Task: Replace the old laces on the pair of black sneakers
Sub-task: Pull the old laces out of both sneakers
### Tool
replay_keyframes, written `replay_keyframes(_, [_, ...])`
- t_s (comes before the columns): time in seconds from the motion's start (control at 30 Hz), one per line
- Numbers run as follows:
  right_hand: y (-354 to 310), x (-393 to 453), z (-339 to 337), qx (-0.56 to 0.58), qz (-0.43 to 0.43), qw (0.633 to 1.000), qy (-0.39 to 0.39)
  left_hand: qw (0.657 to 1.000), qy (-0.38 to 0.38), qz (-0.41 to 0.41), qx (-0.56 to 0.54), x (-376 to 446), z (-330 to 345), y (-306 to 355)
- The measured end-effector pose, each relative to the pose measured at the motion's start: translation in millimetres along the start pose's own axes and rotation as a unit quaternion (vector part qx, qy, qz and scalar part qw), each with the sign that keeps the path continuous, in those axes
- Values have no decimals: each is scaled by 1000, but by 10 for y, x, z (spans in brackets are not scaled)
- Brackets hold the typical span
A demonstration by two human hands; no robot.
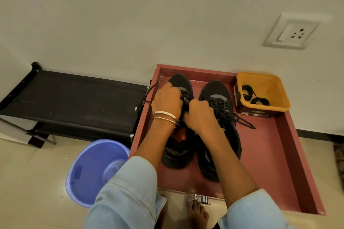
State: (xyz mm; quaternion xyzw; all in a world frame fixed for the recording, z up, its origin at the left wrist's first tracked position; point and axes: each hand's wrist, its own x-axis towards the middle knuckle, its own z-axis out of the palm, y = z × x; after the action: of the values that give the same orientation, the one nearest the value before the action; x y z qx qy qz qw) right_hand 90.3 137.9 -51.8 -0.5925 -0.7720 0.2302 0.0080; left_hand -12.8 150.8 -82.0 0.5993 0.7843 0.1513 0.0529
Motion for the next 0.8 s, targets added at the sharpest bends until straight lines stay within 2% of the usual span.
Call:
replay_keyframes(0.13, [-2, -39, 65, -3, -2, 999, 32, 999, 29, -7, 16, -49, 51, 67])
replay_keyframes(0.2, [0, -42, 84, -7, 2, 999, 40, 998, 58, -17, -9, -40, 53, 72])
replay_keyframes(0.23, [3, -39, 91, -8, 5, 999, 43, 996, 81, -35, -30, -42, 35, 65])
replay_keyframes(0.3, [11, -28, 103, -6, 7, 999, 48, 979, 108, -132, -111, -31, 40, -21])
replay_keyframes(0.33, [11, -25, 108, -7, 7, 999, 49, 955, 115, -201, -185, -6, 52, -87])
replay_keyframes(0.37, [9, -21, 117, -10, 4, 999, 50, 916, 114, -265, -280, 26, 74, -157])
replay_keyframes(0.4, [5, -20, 127, -14, 0, 999, 52, 869, 110, -310, -368, 39, 88, -205])
replay_keyframes(0.43, [3, -13, 139, -18, -2, 998, 56, 843, 109, -328, -413, 48, 93, -227])
replay_keyframes(0.47, [0, -9, 148, -23, -2, 998, 59, 846, 106, -315, -417, 51, 71, -234])
replay_keyframes(0.57, [6, 1, 165, -34, -1, 997, 70, 932, 117, -158, -303, 38, -58, -213])
replay_keyframes(0.63, [18, 4, 165, -38, -3, 997, 73, 969, 112, -52, -214, 27, -144, -164])
replay_keyframes(0.7, [19, 5, 163, -39, -9, 997, 71, 994, 47, 4, -94, 8, -183, -90])
replay_keyframes(0.8, [27, 9, 157, -37, -7, 997, 69, 999, -23, 32, 27, -11, -173, -5])
